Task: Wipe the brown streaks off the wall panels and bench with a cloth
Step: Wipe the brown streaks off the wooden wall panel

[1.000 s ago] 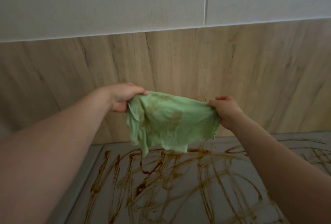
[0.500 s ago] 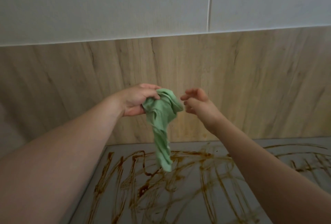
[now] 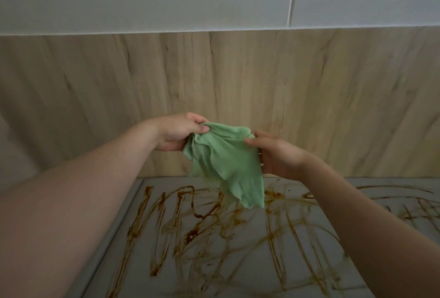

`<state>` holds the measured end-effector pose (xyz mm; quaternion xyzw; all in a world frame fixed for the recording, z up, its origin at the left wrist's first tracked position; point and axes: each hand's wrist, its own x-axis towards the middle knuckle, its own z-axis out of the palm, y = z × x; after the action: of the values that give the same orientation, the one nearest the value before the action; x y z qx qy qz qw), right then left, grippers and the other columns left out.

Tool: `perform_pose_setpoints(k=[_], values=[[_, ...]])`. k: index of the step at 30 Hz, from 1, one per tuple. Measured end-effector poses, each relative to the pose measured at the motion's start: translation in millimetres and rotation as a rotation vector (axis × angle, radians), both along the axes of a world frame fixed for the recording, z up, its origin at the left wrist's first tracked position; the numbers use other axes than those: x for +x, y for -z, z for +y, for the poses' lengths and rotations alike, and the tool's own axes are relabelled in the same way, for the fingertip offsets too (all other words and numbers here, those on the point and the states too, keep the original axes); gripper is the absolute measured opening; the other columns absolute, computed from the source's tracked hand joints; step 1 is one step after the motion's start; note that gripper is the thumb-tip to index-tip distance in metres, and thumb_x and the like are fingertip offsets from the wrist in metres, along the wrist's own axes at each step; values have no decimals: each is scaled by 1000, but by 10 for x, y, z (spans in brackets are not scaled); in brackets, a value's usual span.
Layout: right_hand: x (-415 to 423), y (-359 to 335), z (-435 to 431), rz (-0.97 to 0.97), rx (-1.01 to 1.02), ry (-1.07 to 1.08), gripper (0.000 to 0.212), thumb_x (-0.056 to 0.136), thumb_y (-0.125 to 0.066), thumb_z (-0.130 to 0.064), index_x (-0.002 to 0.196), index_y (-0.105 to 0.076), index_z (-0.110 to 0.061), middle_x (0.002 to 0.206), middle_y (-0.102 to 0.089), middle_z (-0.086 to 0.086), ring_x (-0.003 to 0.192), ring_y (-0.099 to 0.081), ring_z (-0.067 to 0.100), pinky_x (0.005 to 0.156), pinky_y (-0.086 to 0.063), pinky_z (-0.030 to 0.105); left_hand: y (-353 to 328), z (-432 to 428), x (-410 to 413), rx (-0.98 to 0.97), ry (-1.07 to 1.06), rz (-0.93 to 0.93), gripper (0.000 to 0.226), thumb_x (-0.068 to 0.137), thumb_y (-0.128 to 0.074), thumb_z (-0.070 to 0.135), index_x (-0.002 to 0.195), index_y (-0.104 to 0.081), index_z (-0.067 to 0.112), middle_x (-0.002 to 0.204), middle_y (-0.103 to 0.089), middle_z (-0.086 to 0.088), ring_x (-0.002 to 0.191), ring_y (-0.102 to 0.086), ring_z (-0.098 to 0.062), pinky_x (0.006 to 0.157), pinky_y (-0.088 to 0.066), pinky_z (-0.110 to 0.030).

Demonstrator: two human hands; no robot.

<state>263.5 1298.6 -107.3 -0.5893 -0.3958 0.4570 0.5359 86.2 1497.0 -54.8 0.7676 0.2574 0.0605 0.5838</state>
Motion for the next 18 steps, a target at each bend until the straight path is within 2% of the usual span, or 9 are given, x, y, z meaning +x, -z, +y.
perform_pose_setpoints(k=[2,3,5,7,10,11,13,16,18], values=[[10,-111,5,80,150,-7,52,92,-69,-19,140,-54,-13,134,-68,12,122,-67,31,92,-59,47,-62,43,-10,-157,-56,-195,26,104,-55,15,124,-65,2,120,-71,-19,101,-72,-27,90,-60,-42],[8,-186,38,128,217,16,49,95,-68,-13,141,-52,-9,135,-67,14,122,-67,32,92,-59,47,-92,62,-17,-267,-101,-327,30,104,-55,22,125,-64,3,122,-70,-19,105,-71,-28,93,-58,-44],[-7,-284,126,177,285,92,39,101,-62,-11,139,-52,-9,134,-68,13,120,-68,30,95,-58,47,11,52,-40,-566,-202,-527,53,102,-51,48,131,-63,6,130,-68,-21,116,-69,-34,99,-56,-49],[16,-241,241,147,232,191,36,102,-64,-18,136,-54,-14,131,-69,11,116,-70,29,96,-59,50,372,-66,-26,-741,-270,-496,78,96,-37,72,133,-66,9,135,-65,-21,122,-65,-39,102,-48,-51],[53,50,326,24,-2,370,45,97,-72,-23,135,-48,-15,126,-67,14,106,-72,30,86,-62,49,896,-334,7,-894,-266,-330,96,91,-31,82,116,-74,0,132,-65,-27,120,-63,-40,98,-45,-50],[70,152,319,-63,-79,415,48,96,-73,-22,134,-44,-17,122,-64,15,104,-71,30,83,-63,48,952,-358,28,-889,-281,-290,92,93,-35,79,116,-73,-1,129,-67,-27,119,-64,-39,96,-46,-50],[114,314,278,-164,-180,454,51,95,-72,-16,133,-40,-22,117,-62,16,103,-68,31,83,-63,47,944,-316,45,-694,-347,-179,68,99,-51,59,121,-68,-3,118,-72,-25,109,-70,-37,92,-53,-47],[184,407,227,-73,-168,302,38,96,-68,-9,132,-56,-16,127,-62,16,114,-64,30,96,-58,44,869,-211,83,-358,-423,-43,46,91,-73,19,130,-62,-1,107,-76,-20,93,-77,-33,77,-61,-44],[221,416,210,-116,-143,232,40,94,-65,-5,132,-60,-16,133,-60,15,118,-63,29,100,-56,41,776,-221,70,-239,-448,29,33,93,-71,11,124,-64,3,103,-75,-15,90,-75,-28,75,-62,-41]])
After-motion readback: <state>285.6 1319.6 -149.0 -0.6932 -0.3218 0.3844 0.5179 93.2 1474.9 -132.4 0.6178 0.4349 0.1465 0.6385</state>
